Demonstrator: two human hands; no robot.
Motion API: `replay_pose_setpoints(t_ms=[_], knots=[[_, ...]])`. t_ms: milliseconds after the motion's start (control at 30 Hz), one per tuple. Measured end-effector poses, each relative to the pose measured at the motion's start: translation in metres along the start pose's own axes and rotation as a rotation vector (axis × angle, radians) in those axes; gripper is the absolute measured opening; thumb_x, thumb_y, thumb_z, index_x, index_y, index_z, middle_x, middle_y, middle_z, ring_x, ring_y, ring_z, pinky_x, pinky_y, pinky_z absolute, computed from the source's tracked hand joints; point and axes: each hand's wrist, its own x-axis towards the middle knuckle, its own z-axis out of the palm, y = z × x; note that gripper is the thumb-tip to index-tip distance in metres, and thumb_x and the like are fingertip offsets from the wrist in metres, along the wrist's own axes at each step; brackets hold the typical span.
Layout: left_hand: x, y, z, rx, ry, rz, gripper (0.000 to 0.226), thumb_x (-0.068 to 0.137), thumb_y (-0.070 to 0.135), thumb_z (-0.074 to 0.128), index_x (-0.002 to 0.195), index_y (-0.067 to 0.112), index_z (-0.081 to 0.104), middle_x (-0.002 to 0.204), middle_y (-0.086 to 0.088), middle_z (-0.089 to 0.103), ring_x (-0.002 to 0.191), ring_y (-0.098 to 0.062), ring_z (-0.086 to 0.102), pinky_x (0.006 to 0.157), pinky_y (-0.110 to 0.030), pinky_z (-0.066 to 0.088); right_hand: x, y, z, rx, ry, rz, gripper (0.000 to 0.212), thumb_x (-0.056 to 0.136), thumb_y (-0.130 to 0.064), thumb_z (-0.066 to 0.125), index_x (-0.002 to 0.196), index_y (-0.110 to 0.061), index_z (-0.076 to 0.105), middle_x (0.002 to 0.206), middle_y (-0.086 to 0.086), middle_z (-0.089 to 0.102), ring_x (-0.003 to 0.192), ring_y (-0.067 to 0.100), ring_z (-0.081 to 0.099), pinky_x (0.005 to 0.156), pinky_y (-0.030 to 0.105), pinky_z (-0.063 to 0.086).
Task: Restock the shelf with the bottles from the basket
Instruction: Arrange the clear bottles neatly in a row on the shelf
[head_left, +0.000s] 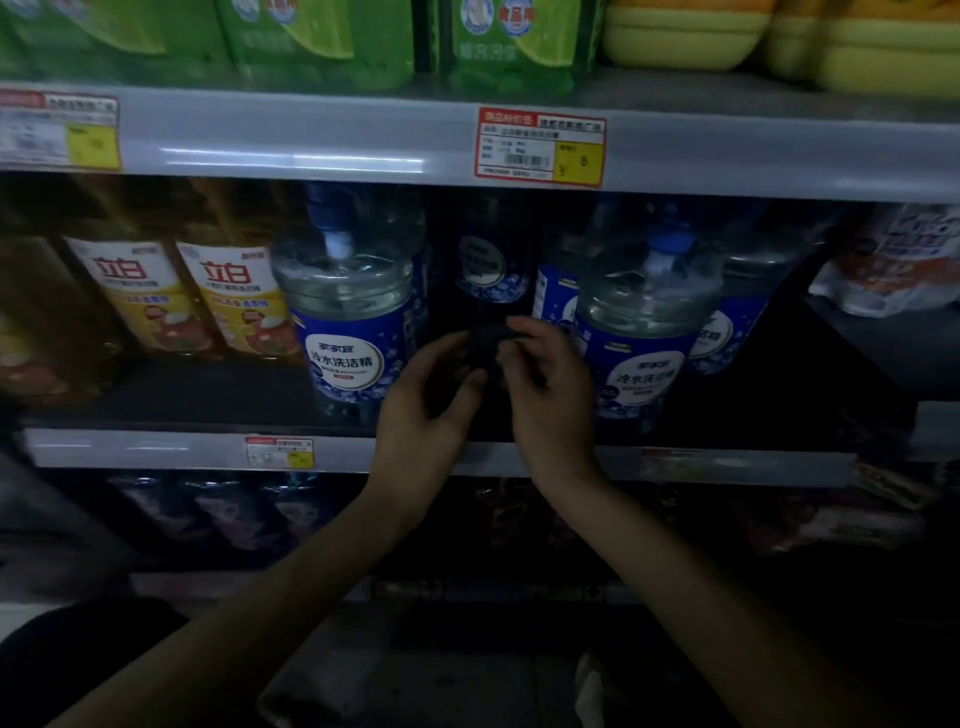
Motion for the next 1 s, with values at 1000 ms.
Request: replay_pose_setpoints(t_ms=[1000], knots=[[-0.013,-0.013,-0.041,0.21,-0.06,0.094,0.045,0.098,0.009,0.063,0.141,0.023,0.059,0.126,0.021,0.061,0.121,0.006,0.057,0.097,-0.007,0.044,0.109,0.076,0.091,-0.019,0.047,0.408,0.095,0.084,0.006,0.063,0.161,-0.025,0.019,0.153,0.008,0.047,0.135,0.028,0.049,0.111,0.045,0.045]])
